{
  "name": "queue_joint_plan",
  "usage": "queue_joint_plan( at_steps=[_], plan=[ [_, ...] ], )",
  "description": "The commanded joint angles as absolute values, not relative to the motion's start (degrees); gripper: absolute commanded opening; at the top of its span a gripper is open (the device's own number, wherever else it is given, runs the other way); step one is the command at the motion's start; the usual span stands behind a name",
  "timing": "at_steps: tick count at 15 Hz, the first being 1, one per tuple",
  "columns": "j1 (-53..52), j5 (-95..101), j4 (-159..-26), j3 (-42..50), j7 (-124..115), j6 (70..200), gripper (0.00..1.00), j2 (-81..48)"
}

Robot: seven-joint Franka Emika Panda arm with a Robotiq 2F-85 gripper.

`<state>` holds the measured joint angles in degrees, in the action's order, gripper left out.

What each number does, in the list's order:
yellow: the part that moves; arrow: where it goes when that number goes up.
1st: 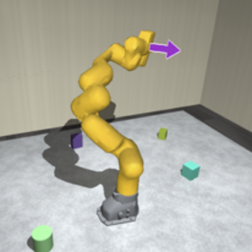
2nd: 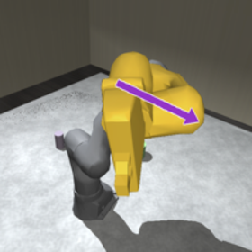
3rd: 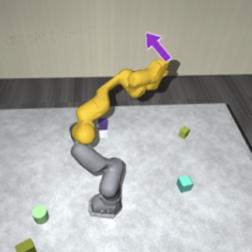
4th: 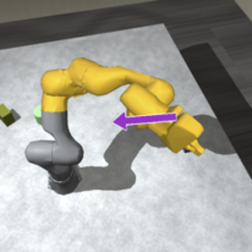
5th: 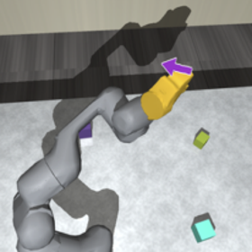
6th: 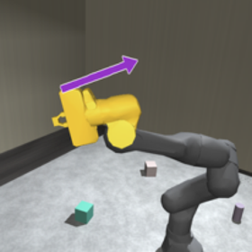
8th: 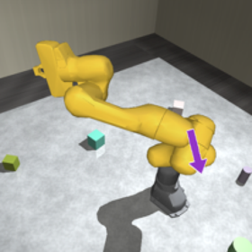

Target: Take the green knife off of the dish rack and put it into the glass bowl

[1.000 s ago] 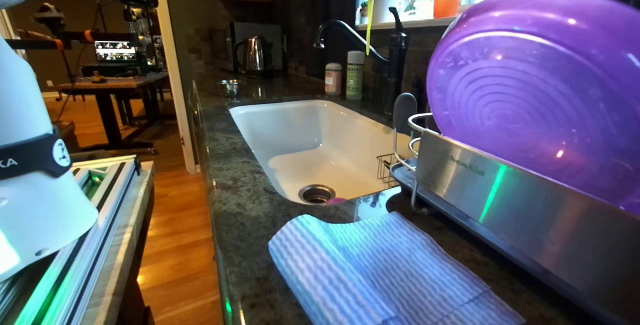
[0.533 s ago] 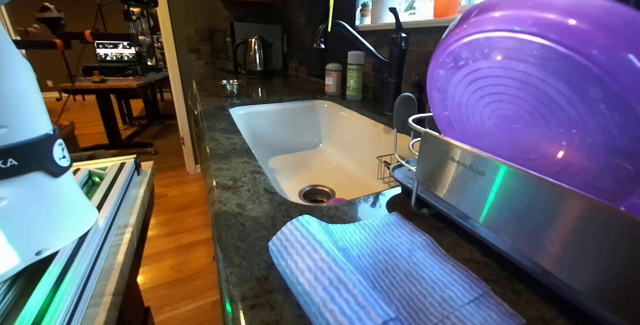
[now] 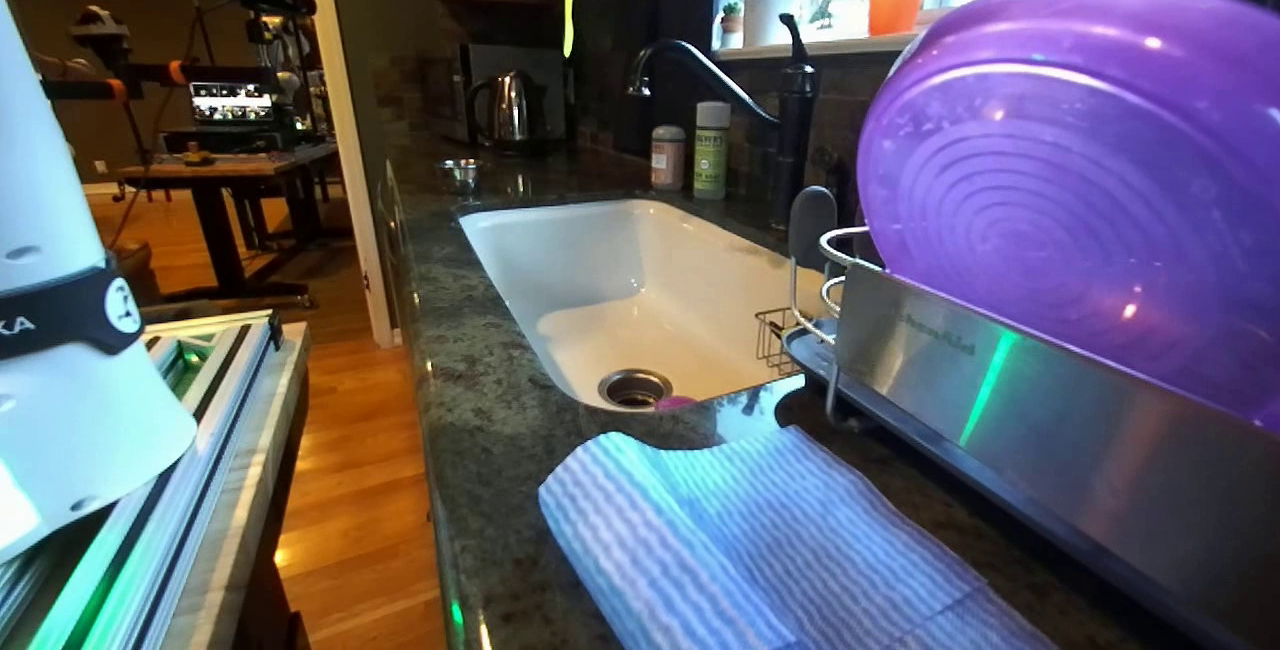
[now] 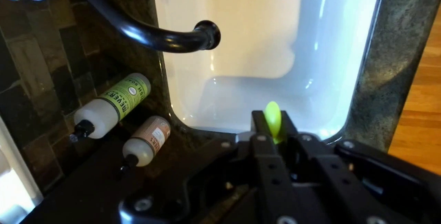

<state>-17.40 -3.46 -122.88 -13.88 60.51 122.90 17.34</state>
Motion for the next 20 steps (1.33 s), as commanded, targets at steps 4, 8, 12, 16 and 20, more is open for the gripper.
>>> queue_joint_plan(
  at_steps=[4,8,12,16,20],
  plan=[
    [-18.29,-4.03,-122.85,-11.61,62.11,123.54,0.03,16.68],
    [-21.43,-4.82,-118.63,-13.91,67.83,124.86,0.03,7.19],
    [-22.31,-4.00,-110.01,-16.97,75.25,121.96,0.03,-3.56],
    [-21.76,-3.25,-98.27,-19.92,83.49,116.18,0.03,-13.76],
    [-21.59,-3.26,-96.76,-21.32,85.06,114.19,0.03,-15.30]
  ],
)
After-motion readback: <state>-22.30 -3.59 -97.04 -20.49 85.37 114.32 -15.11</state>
